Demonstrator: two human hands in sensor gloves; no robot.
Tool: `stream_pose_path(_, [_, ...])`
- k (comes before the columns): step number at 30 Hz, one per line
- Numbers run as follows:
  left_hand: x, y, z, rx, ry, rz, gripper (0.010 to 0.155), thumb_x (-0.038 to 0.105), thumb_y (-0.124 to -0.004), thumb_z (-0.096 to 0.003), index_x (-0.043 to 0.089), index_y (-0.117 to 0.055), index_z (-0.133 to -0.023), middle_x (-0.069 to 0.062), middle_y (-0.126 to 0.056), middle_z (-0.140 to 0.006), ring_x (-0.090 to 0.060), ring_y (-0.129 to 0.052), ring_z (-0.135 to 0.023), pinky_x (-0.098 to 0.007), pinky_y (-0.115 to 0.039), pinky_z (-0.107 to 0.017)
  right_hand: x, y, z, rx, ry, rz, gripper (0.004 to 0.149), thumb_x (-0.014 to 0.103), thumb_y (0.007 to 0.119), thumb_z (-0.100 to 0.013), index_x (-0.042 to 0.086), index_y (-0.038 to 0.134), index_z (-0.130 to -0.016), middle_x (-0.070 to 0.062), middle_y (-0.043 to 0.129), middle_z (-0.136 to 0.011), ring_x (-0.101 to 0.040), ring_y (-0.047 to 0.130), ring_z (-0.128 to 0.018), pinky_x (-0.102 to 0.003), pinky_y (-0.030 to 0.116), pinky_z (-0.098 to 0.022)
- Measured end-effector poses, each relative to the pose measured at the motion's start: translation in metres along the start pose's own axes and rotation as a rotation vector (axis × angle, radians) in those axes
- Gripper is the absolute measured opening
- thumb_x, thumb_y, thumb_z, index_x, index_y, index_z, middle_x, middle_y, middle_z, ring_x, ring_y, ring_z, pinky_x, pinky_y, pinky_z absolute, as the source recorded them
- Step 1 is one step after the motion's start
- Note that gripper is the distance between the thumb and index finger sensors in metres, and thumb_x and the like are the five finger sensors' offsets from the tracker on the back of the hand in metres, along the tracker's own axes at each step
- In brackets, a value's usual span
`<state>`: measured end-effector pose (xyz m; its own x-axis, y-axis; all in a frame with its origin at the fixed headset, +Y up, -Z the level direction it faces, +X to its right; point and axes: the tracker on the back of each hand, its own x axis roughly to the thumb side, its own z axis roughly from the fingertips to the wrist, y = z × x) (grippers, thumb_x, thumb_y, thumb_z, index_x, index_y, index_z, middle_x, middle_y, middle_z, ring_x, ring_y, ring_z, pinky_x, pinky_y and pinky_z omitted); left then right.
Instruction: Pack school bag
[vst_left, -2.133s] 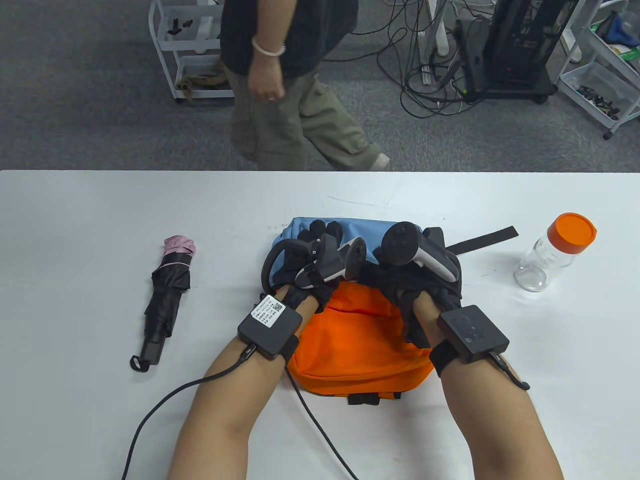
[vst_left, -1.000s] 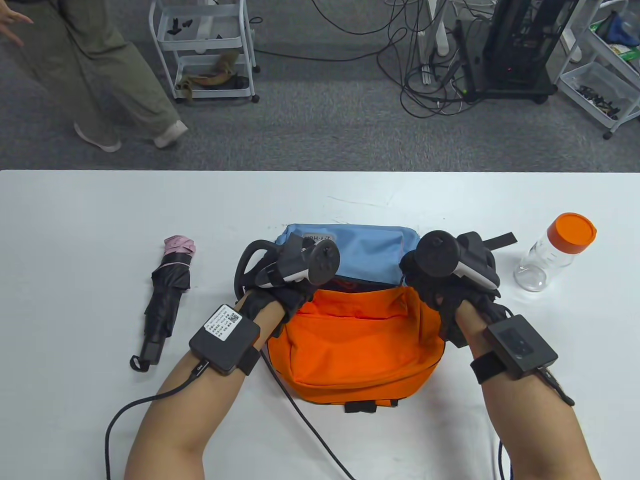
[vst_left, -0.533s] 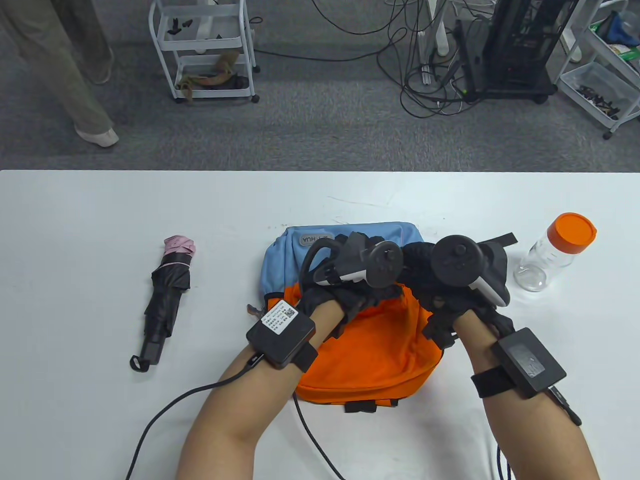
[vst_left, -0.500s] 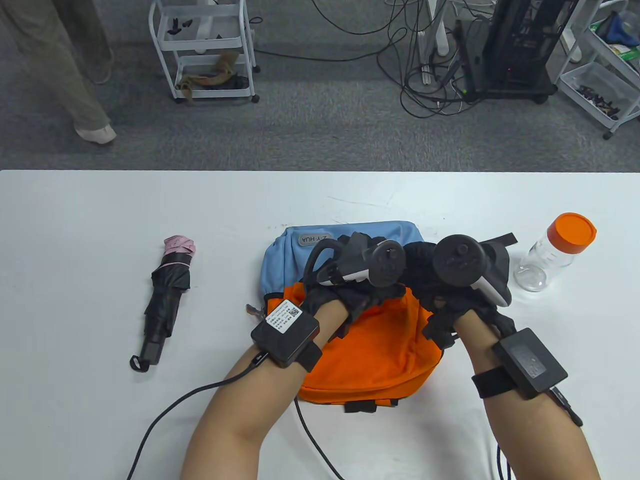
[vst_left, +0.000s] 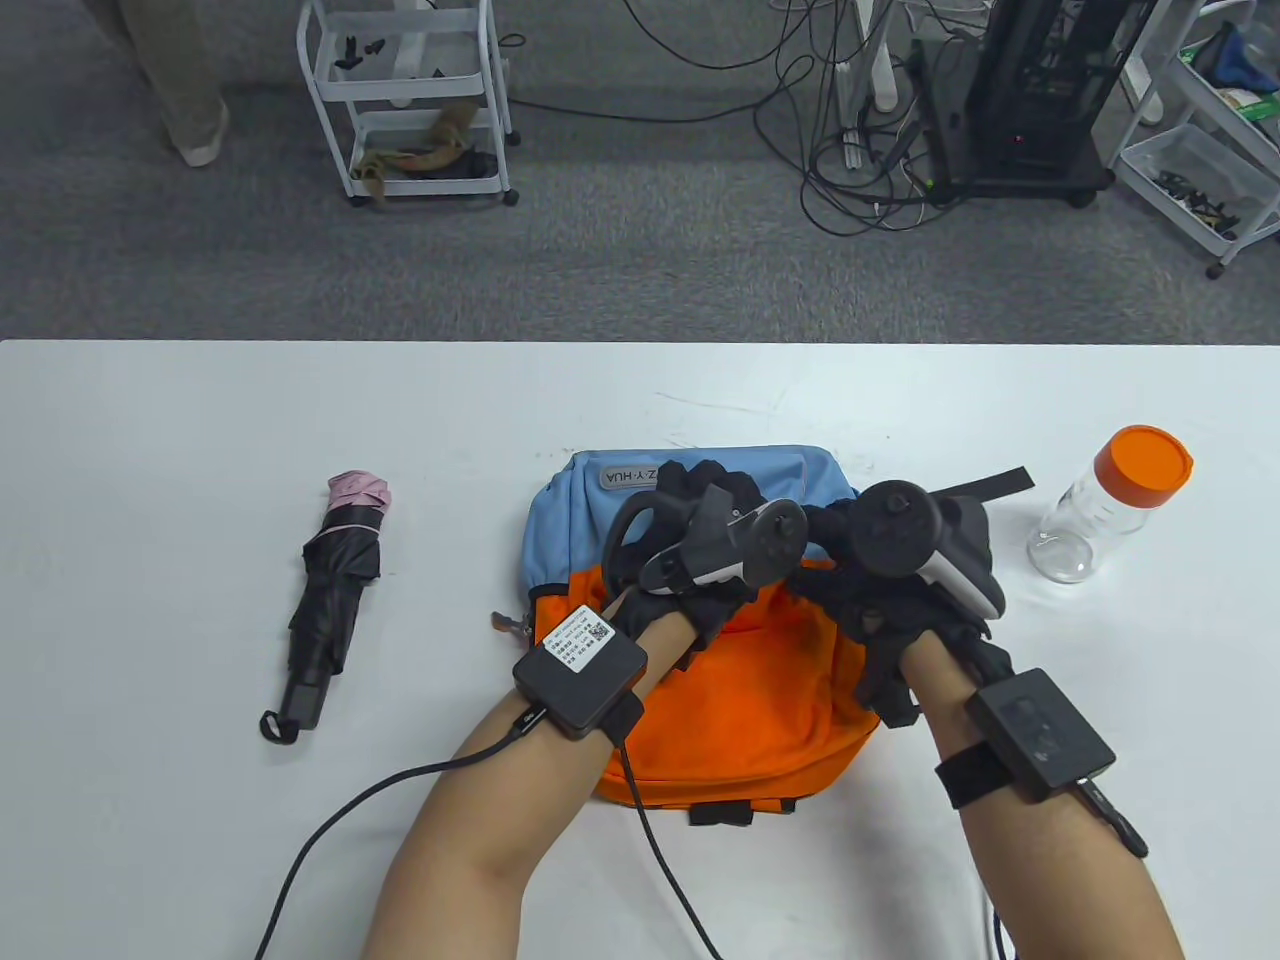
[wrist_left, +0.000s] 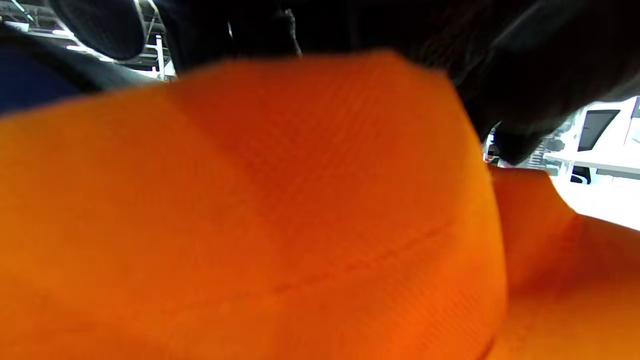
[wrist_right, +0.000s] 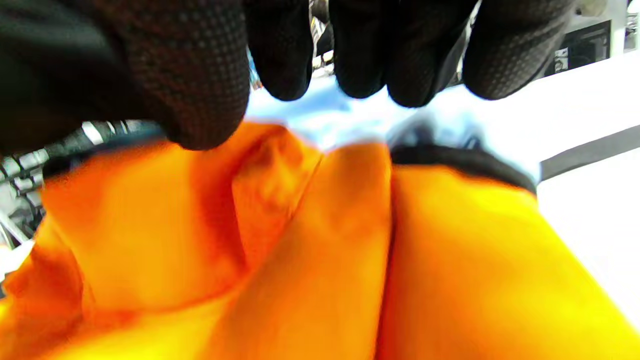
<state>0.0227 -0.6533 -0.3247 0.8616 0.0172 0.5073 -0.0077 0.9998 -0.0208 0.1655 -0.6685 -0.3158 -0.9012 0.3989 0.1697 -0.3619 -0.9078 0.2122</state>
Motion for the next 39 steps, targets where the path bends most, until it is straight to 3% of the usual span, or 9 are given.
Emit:
stream_pose_path(8, [-0.032,-0.002,0.026,-0.034,0.104,-0.046,0.042,0.046,-0.073,-0.0591,0.015,-0.092,-0.082,-0.029,-0.068,-0.119,-0.062,-0.057,-0.108,-0.087,-0.046,-0.070,-0.004,0.023,-0.011,-0.055,0.016,0.137,0.044,0.030,0.092,-0.044,0.013,0.087,-0.084,-0.026,0.082,-0.101,-0.059,0.084,-0.087,-0.073,0.080,-0.061])
stream_pose_path(14, [-0.120,-0.004,0.054,-0.124,0.424,0.079,0.039,0.043,-0.076,-0.0602,0.015,-0.091,-0.083,-0.033,-0.059,-0.123,-0.064,-0.050,-0.110,-0.088,-0.041,-0.071,-0.016,0.024,-0.012,-0.041,0.022,0.155,0.042,0.029,0.091,-0.043,0.013,0.086,-0.082,-0.023,0.085,-0.100,-0.055,0.089,-0.088,-0.066,0.083,-0.064])
stream_pose_path(17, [-0.158,-0.017,0.064,-0.178,0.453,0.261,0.042,0.045,-0.073,-0.0605,0.014,-0.093,-0.082,-0.035,-0.062,-0.120,-0.068,-0.052,-0.106,-0.090,-0.043,-0.066,-0.020,0.026,-0.016,-0.043,0.008,0.051,0.043,0.029,0.092,-0.043,0.011,0.085,-0.082,-0.025,0.085,-0.099,-0.056,0.089,-0.087,-0.066,0.083,-0.063])
stream_pose_path(21, [-0.158,-0.021,0.073,-0.066,0.494,0.285,0.042,0.043,-0.077,-0.0597,0.014,-0.089,-0.087,-0.034,-0.067,-0.117,-0.065,-0.060,-0.104,-0.086,-0.049,-0.068,-0.017,0.025,-0.015,-0.023,0.018,0.109,0.046,0.030,0.092,-0.045,0.011,0.085,-0.086,-0.025,0.084,-0.101,-0.055,0.087,-0.088,-0.066,0.082,-0.064])
stream_pose_path(24, [-0.158,-0.010,0.085,-0.191,0.513,0.186,0.048,0.046,-0.081,-0.0596,0.015,-0.080,-0.096,-0.035,-0.058,-0.121,-0.066,-0.052,-0.109,-0.084,-0.048,-0.071,-0.019,0.004,0.000,0.045,0.004,0.146,0.058,0.031,0.091,-0.047,0.009,0.080,-0.099,-0.026,0.079,-0.106,-0.058,0.080,-0.094,-0.072,0.076,-0.065])
stream_pose_path(27, [-0.154,0.002,0.107,-0.084,0.397,0.220,0.065,0.045,-0.079,-0.0604,0.013,-0.066,-0.115,-0.036,-0.053,-0.125,-0.067,-0.047,-0.111,-0.083,-0.046,-0.072,-0.024,-0.018,0.025,-0.037,-0.064,0.157,0.058,0.034,0.084,-0.051,0.007,0.078,-0.102,-0.027,0.078,-0.107,-0.060,0.079,-0.093,-0.074,0.074,-0.065])
stream_pose_path(28, [-0.147,0.009,0.122,-0.033,0.255,0.227,0.067,0.046,-0.079,-0.0601,0.014,-0.064,-0.117,-0.035,-0.056,-0.125,-0.065,-0.050,-0.111,-0.083,-0.048,-0.072,-0.027,-0.026,0.040,-0.042,-0.108,0.134,0.059,0.035,0.079,-0.053,0.005,0.076,-0.103,-0.029,0.076,-0.108,-0.061,0.078,-0.094,-0.076,0.073,-0.064])
stream_pose_path(32, [-0.115,0.013,0.153,-0.083,0.019,0.149,0.078,0.051,-0.076,-0.0598,0.015,-0.050,-0.124,-0.033,-0.054,-0.127,-0.064,-0.052,-0.113,-0.082,-0.053,-0.072,-0.026,-0.030,0.072,0.016,-0.140,0.097,0.065,0.038,0.071,-0.056,0.003,0.066,-0.110,-0.034,0.068,-0.113,-0.065,0.071,-0.097,-0.079,0.068,-0.065])
stream_pose_path(39, [-0.068,-0.032,0.169,-0.328,-0.148,0.100,0.098,0.066,-0.069,-0.0560,0.011,-0.028,-0.126,-0.035,-0.037,-0.129,-0.069,-0.038,-0.112,-0.082,-0.051,-0.073,-0.009,0.033,0.090,0.276,-0.266,0.065,0.099,0.059,0.070,-0.050,0.001,0.029,-0.118,-0.041,0.028,-0.119,-0.073,0.043,-0.102,-0.083,0.055,-0.068])
